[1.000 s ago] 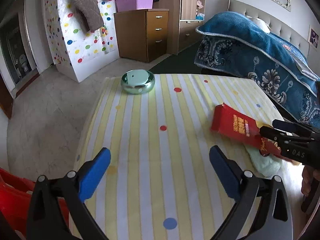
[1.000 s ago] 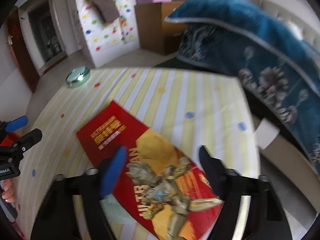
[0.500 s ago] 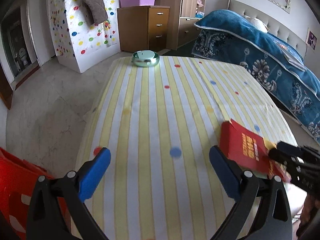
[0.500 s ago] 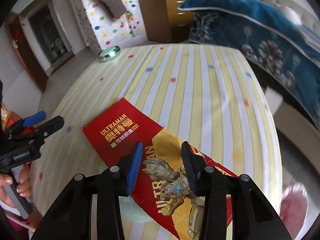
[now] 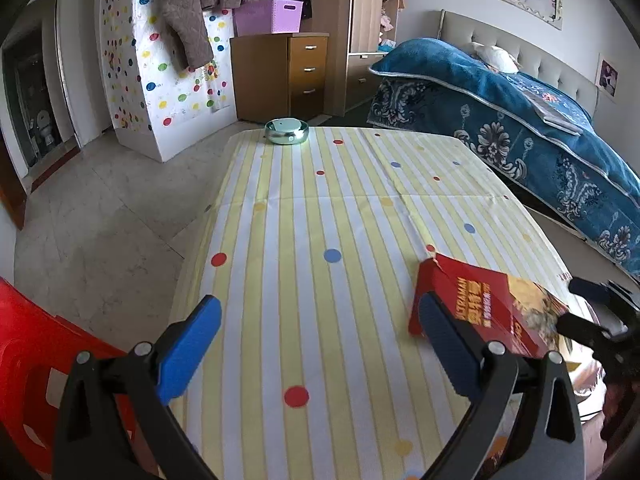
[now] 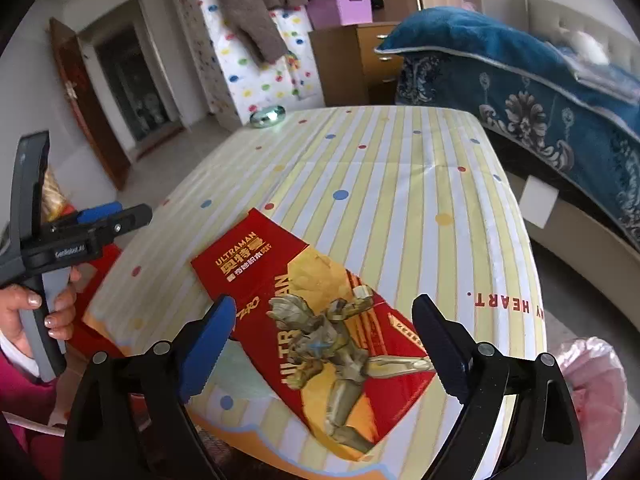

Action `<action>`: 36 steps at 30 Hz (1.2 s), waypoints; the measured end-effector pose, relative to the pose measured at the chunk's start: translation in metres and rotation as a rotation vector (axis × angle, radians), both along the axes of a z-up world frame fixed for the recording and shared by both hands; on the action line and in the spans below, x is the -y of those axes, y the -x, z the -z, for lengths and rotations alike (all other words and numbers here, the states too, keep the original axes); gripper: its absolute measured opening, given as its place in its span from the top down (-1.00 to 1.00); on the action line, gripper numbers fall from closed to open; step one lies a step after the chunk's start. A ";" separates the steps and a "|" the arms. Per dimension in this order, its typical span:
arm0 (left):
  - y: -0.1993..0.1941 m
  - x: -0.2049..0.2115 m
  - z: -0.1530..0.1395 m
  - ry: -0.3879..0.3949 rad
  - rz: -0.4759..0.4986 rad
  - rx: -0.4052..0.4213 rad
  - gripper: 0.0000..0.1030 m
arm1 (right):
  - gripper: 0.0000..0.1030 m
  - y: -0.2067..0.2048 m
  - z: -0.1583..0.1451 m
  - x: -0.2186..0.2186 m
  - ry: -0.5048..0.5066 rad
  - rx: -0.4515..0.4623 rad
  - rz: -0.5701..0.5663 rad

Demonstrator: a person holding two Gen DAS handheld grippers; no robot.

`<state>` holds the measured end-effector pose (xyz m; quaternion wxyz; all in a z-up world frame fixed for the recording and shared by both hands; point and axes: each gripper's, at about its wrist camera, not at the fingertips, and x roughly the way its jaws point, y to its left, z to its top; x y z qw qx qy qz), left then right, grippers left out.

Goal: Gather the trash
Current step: 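Grasp the red Ultraman snack packet with the right tool and lift it, then grasp the mint-green cloth pouch with the left tool while the right tool holds the packet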

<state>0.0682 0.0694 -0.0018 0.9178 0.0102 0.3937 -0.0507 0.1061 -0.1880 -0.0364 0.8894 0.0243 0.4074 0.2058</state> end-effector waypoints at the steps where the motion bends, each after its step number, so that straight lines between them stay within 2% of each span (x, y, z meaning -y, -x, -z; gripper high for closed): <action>1: 0.001 0.001 0.000 -0.002 0.003 -0.003 -0.87 | -0.76 0.002 0.005 0.003 0.000 -0.003 -0.007; 2: 0.004 0.005 0.001 -0.007 0.009 -0.003 -0.87 | -0.76 -0.013 0.013 0.004 -0.015 -0.027 -0.019; 7: 0.011 0.015 0.002 -0.028 0.022 -0.007 -0.87 | -0.77 -0.017 0.017 0.006 -0.042 -0.041 -0.073; 11: 0.016 0.021 -0.002 -0.026 0.031 0.003 -0.87 | -0.77 -0.005 0.011 -0.004 -0.028 -0.086 -0.115; 14: 0.019 0.025 -0.004 -0.029 0.042 0.010 -0.87 | -0.77 0.009 0.009 0.001 0.024 -0.097 -0.156; 17: 0.023 0.027 -0.006 -0.032 0.053 0.015 -0.87 | -0.77 0.027 0.011 -0.013 0.097 -0.086 -0.187; 20: 0.026 0.026 -0.006 -0.029 0.054 0.016 -0.87 | -0.77 0.042 0.020 -0.029 0.192 -0.052 -0.197; 22: 0.027 0.024 -0.006 -0.028 0.055 0.017 -0.87 | -0.77 0.037 0.023 -0.040 0.255 -0.028 -0.188; 24: 0.029 0.023 -0.006 -0.027 0.053 0.020 -0.87 | -0.74 0.043 0.024 -0.043 0.240 -0.025 -0.189; 27: 0.030 0.019 -0.007 -0.021 0.045 0.022 -0.87 | -0.53 0.035 0.022 -0.044 0.223 -0.011 -0.167; 30: 0.032 0.016 -0.008 -0.020 0.040 0.026 -0.87 | -0.34 0.055 0.016 -0.043 0.192 0.010 -0.143; 33: 0.033 0.017 -0.008 -0.016 0.046 0.028 -0.87 | -0.31 0.059 0.003 -0.032 0.148 0.067 -0.066; 36: 0.034 0.029 -0.005 -0.007 0.075 0.027 -0.87 | -0.31 0.065 -0.019 -0.008 0.100 0.139 0.087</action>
